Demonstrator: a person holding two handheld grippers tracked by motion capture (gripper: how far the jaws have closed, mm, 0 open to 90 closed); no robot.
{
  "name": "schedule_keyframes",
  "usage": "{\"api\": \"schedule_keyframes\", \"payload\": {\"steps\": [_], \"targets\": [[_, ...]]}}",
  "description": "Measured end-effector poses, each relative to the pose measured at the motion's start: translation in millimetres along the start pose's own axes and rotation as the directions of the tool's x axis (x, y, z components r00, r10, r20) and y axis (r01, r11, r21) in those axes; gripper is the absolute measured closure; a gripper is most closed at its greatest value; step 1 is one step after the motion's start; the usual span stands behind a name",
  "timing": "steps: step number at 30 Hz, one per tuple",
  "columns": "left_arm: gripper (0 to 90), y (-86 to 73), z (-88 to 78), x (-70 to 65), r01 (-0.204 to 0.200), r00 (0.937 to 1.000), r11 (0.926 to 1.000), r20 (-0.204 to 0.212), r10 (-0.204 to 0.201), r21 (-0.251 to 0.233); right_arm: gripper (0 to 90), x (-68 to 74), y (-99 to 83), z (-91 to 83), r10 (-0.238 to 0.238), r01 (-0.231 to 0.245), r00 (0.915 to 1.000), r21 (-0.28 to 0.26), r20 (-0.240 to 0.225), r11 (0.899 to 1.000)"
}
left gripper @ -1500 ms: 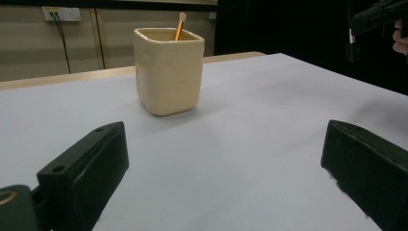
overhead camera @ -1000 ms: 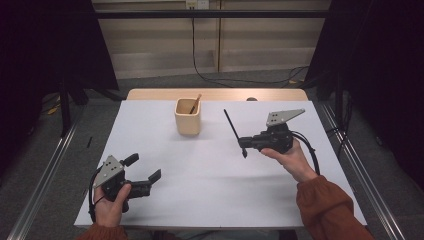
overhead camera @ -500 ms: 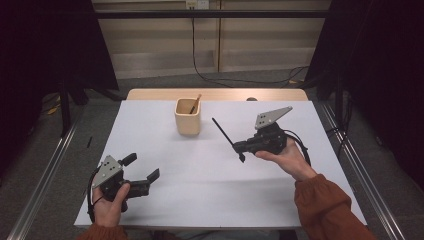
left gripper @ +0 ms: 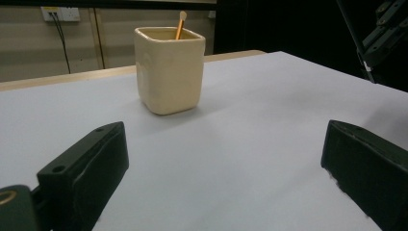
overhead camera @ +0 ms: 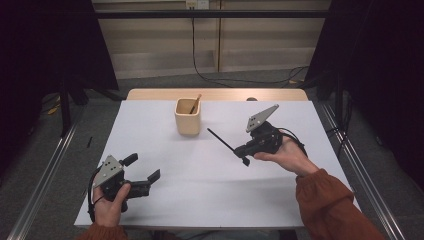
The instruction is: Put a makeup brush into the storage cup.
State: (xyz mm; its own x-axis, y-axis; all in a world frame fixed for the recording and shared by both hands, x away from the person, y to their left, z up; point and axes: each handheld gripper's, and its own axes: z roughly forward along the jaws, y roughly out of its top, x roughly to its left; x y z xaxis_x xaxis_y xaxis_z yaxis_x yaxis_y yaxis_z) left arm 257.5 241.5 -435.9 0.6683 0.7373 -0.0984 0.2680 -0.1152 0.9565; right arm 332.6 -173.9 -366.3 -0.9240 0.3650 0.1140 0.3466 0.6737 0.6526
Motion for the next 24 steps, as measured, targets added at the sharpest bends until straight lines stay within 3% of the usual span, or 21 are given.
{"api": "schedule_keyframes", "payload": {"steps": [5, 11, 16, 24], "targets": [[2.6, 0.0, 0.0, 0.1, -0.001, 1.0, 1.0, 0.0, 0.001, 0.001, 86.5, 2.2, 3.1, 3.1, -0.029, 0.029, 0.9996, 0.052, 0.002, 0.998], [2.6, 0.2, 0.1, -0.2, -0.007, 1.0, 0.9999, 0.003, 0.007, 0.007, 86.5, 2.8, 8.4, 8.1, -0.05, 0.047, 0.9986, 0.14, 0.018, 0.989], [2.6, 0.0, 0.1, 0.6, -0.012, 0.9999, 0.9999, -0.001, 0.012, 0.011, 86.5, 2.0, 13.7, 12.0, -0.018, 0.004, 0.9981, 0.228, 0.059, 0.974], [2.6, 0.2, -1.3, 1.2, -0.013, 0.9999, 0.9999, -0.003, 0.013, 0.004, 86.5, 3.5, 14.7, 22.9, -0.037, 0.025, 0.9989, 0.343, 0.029, 0.939]]}}
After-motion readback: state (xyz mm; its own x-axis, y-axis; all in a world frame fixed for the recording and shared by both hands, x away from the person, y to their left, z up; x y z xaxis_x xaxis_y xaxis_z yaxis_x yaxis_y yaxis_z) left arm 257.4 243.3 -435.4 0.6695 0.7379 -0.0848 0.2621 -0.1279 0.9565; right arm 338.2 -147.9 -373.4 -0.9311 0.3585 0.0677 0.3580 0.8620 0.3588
